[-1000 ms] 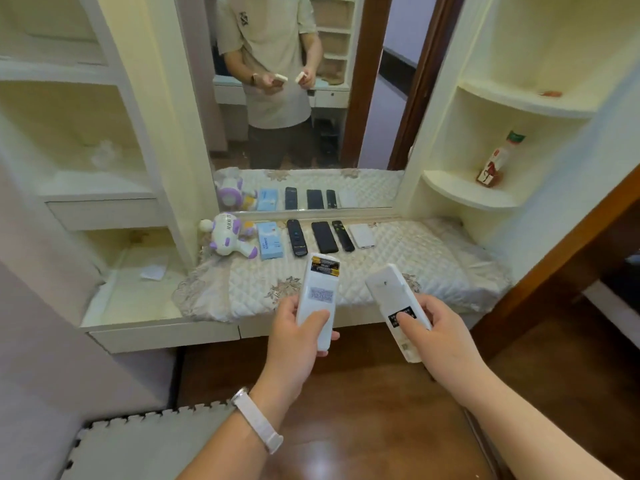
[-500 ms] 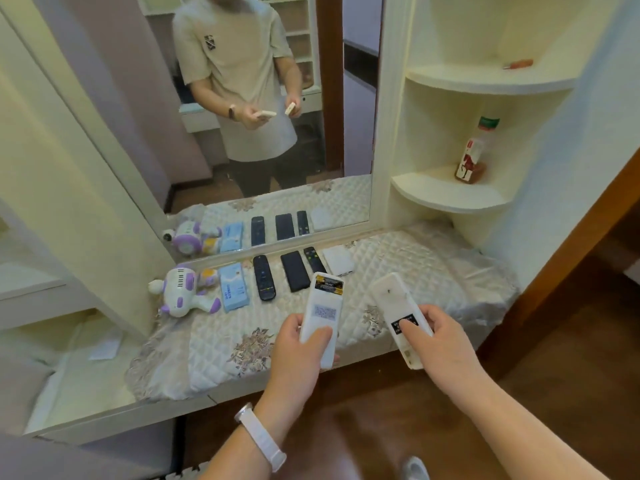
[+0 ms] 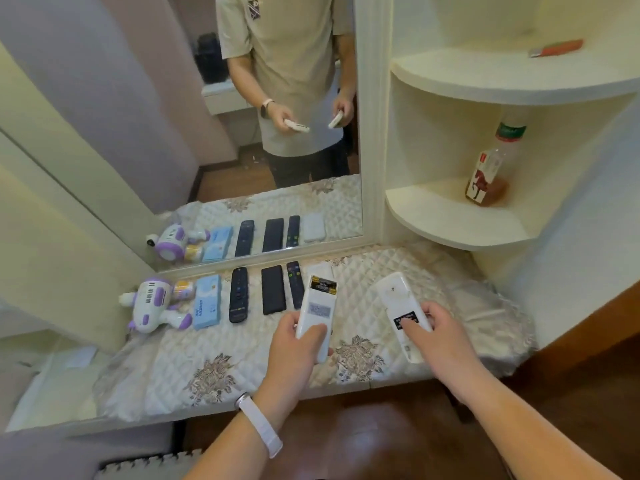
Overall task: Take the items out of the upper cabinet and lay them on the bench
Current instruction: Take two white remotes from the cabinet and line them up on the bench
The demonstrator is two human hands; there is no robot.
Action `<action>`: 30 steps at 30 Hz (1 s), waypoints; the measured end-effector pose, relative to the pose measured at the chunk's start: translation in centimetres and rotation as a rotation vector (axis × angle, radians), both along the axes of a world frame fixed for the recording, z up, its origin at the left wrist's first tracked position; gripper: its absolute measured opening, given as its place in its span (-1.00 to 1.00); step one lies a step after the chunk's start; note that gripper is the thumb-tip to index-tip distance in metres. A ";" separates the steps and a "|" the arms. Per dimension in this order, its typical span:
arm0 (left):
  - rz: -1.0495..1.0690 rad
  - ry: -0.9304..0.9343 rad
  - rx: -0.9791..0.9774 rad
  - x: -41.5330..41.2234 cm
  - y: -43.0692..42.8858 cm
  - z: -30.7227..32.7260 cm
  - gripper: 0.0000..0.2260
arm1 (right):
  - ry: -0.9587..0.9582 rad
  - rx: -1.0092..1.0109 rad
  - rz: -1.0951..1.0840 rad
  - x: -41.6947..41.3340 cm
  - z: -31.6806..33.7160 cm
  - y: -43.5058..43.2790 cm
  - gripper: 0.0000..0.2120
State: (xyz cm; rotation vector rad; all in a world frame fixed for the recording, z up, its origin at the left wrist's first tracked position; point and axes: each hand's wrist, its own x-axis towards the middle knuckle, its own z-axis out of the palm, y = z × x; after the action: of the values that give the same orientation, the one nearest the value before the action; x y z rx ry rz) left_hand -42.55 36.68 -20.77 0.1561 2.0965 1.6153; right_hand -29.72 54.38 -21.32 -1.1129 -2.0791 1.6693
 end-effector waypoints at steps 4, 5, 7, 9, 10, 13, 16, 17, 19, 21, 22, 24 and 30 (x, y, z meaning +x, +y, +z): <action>0.004 -0.023 -0.034 -1.8 2.6 -1.8 -0.88 | -0.021 -0.063 0.008 -2.1 -1.5 2.2 -0.92; 0.005 -0.034 -0.035 -2.4 3.3 -2.3 -0.88 | -0.033 -0.073 0.006 -2.7 -2.0 2.6 -0.93; 0.008 -0.062 -0.041 -3.5 4.5 -3.5 -0.89 | -0.063 -0.084 0.006 -4.1 -3.0 3.4 -0.94; 0.013 -0.093 -0.047 -4.5 5.7 -4.7 -0.91 | -0.103 -0.088 0.019 -5.7 -4.2 4.2 -0.93; 0.017 -0.107 -0.045 -5.1 6.3 -5.4 -0.92 | -0.124 -0.084 0.027 -6.5 -4.7 4.5 -0.91; 0.005 -0.142 -0.087 -6.9 8.1 -7.8 -0.96 | -0.191 -0.080 0.031 -8.7 -6.4 5.7 -0.89; -0.020 -0.219 -0.116 -8.6 9.8 -9.8 -0.95 | -0.257 -0.109 0.028 -10.9 -7.7 7.0 -0.90; -0.039 -0.247 -0.115 -9.2 10.4 -10.2 -0.94 | -0.284 -0.113 0.028 -11.6 -8.2 7.6 -0.89; -0.099 -0.289 -0.125 -10.5 11.7 -11.0 -0.92 | -0.325 -0.120 0.025 -13.1 -8.9 8.8 -0.87; -0.149 -0.321 -0.128 -11.8 12.8 -11.7 -0.90 | -0.360 -0.118 0.022 -14.8 -9.7 9.9 -0.85; -0.168 -0.336 -0.125 -12.5 13.3 -12.0 -0.90 | -0.379 -0.113 0.019 -15.6 -10.1 10.3 -0.86; -0.194 -0.355 -0.122 -13.7 14.2 -12.7 -0.92 | -0.415 -0.093 0.005 -16.9 -10.6 11.2 -0.94; -0.299 -0.381 -0.185 -16.6 16.2 -14.8 -0.82 | -0.453 -0.069 0.017 -19.9 -12.4 13.0 -0.87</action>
State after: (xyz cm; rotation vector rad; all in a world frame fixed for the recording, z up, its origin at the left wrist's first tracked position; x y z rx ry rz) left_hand -59.19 52.85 -35.54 0.0862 1.8152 1.1654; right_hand -49.61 67.42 -33.74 -1.6262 -2.3037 1.6211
